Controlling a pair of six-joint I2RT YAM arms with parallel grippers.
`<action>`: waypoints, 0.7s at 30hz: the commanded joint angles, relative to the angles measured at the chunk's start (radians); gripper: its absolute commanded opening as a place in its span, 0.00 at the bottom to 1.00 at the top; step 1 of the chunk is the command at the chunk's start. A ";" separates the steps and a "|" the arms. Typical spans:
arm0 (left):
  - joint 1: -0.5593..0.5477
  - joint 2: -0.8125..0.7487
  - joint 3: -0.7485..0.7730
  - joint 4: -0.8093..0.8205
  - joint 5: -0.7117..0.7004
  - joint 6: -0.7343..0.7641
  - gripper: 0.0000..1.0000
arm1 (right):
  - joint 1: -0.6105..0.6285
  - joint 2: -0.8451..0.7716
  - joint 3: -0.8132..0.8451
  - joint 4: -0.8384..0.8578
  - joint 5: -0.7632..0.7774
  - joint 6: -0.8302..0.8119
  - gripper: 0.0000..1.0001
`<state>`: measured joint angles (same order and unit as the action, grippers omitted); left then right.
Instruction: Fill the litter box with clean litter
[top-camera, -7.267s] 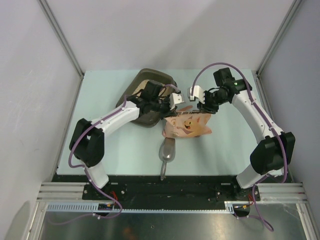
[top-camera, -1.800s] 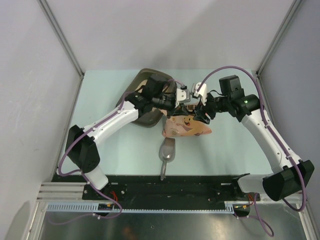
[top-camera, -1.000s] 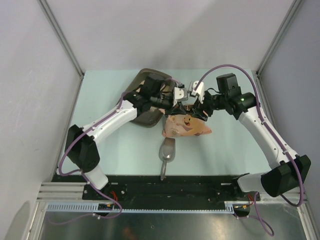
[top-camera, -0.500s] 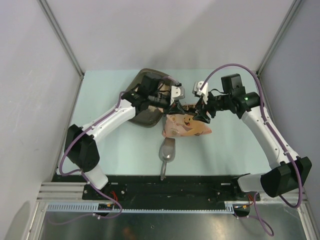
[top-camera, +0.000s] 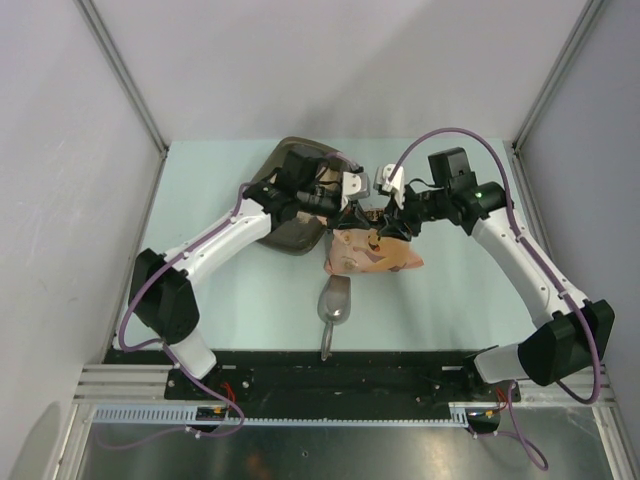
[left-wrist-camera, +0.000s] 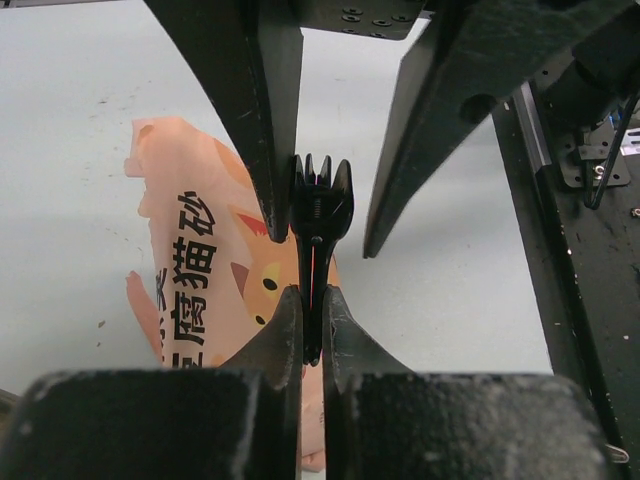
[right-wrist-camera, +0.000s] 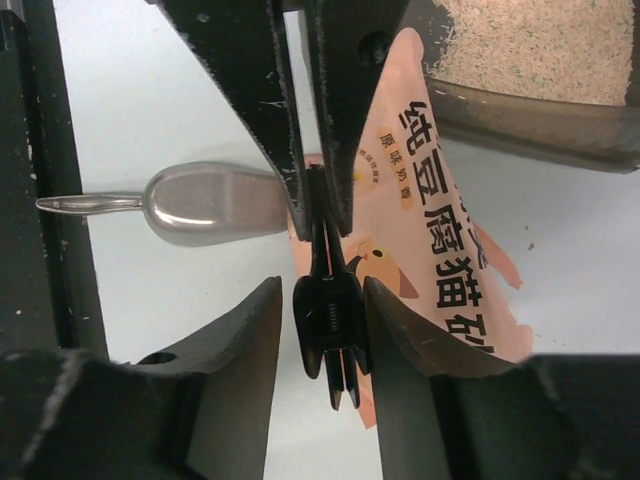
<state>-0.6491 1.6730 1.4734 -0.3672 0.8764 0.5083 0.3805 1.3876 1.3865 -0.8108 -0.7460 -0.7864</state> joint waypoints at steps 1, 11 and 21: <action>0.002 -0.030 0.005 0.024 0.062 0.019 0.00 | -0.003 -0.001 0.032 0.048 0.008 0.009 0.40; 0.023 -0.051 -0.005 0.024 -0.002 -0.013 0.82 | -0.029 0.004 0.032 0.039 0.013 0.010 0.00; 0.074 -0.081 -0.025 0.025 -0.060 -0.057 0.87 | -0.239 -0.039 0.054 0.044 -0.028 0.223 0.00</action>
<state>-0.5865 1.6489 1.4464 -0.3542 0.8417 0.4770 0.2817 1.3895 1.3880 -0.7818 -0.7341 -0.7044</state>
